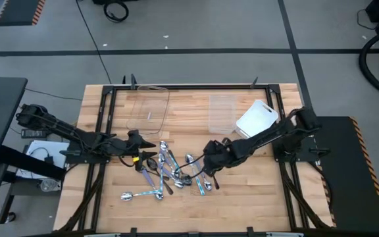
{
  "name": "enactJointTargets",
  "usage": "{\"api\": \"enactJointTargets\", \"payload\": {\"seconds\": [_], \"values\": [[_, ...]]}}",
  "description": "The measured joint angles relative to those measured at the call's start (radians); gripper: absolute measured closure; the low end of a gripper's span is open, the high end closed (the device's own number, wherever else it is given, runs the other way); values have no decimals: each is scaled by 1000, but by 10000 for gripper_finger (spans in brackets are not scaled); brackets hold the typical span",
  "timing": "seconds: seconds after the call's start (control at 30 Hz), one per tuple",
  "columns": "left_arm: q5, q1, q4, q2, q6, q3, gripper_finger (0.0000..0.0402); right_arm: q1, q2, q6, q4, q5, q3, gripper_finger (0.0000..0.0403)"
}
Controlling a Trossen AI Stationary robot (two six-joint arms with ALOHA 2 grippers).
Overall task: Sort silverware by color (type)
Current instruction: Put the black spoon into the transparent white bin
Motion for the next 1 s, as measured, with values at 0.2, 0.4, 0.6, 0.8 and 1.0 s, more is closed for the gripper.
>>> {"api": "enactJointTargets", "payload": {"seconds": [0.2,0.4,0.6,0.8,1.0], "values": [[0,0,-21,0,0,0,212,52,116,138,-145,-23,132,204],[3,-1,-44,0,0,0,212,68,187,231,-144,-55,162,204],[53,-1,-46,0,1,0,212,68,232,295,-135,-91,162,209],[108,-1,-46,0,1,0,212,66,234,318,-127,-129,163,268],[135,-1,-49,0,1,0,212,53,231,304,-108,-183,164,380]]}}
